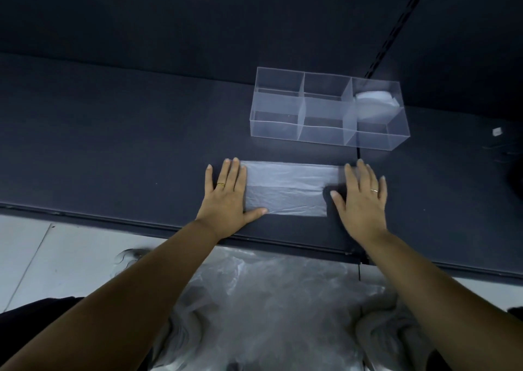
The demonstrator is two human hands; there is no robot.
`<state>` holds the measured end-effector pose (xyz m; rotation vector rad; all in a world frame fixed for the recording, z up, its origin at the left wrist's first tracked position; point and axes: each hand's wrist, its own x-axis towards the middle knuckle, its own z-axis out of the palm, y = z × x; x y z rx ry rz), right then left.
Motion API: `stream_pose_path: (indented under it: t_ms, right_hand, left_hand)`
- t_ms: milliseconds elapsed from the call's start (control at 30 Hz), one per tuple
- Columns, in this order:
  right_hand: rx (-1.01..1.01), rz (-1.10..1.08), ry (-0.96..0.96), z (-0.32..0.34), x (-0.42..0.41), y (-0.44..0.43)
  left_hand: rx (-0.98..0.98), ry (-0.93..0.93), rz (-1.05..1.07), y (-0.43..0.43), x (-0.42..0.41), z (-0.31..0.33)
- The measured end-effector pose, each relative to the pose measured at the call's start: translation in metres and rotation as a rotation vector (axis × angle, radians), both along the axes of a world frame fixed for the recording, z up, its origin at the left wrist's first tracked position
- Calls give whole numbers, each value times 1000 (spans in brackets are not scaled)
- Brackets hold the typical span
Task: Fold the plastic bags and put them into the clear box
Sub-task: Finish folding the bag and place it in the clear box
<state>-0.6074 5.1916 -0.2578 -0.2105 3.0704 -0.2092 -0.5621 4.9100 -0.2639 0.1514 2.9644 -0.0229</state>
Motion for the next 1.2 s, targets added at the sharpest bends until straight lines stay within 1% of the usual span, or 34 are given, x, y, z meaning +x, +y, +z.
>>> stream_pose_path:
  t_ms: [67,100,167,233,333,367,433,533,600,700,800,867,900,933,1000,1033,1067,1133,1200]
  right_hand:
    - [-138,123,65,10,11,-1]
    - [-178,193,56,13,17,-4]
    - [-178,275,9,12,26,-8]
    - [-211,249,-9,11,28,-13]
    - [-227,201,-70,13,22,-21]
    - [-229,192,-117,13,19,-23]
    - [-300,158,-208,19,14,-22]
    - [-401,116,-327,35,14,-9]
    - [-338,123,-299,43,16,2]
    - [-159,169,-150,54,27,5]
    - [-45,387,-111,50,44,-11]
    - [-10,464,-133,38,55,-25]
    - [-27,455,-127,32,59,-30]
    - [-88,414,-96,26,61,-31]
    - [-317,253,-19,21,58,-28]
    - [-438,144,-20,21,54,-24]
    - [-532,36,-61,21,48,-18]
    - [-679,-150,-208,24,35,-8]
    - [-812,-277,-302,25,26,-3]
  left_hand:
    - [72,56,-48,4,1,7]
    - [134,73,-100,8,3,9]
    - [254,62,-202,20,7,11]
    - [308,16,-247,31,13,8]
    - [315,7,-214,37,17,4]
    - [318,22,-190,38,16,3]
    - [318,57,-152,41,14,5]
    - [268,156,-181,47,13,14]
    - [261,260,-216,52,17,17]
    - [298,297,-224,60,27,18]
    - [292,315,-244,69,38,19]
    - [319,307,-232,73,44,22]
    - [324,293,-221,73,45,24]
    - [326,283,-214,72,45,26]
    - [432,201,-161,66,43,29]
    - [531,134,-65,61,41,32]
    - [642,81,59,53,38,34]
    - [841,15,290,34,33,36]
    - [948,-44,453,19,27,36]
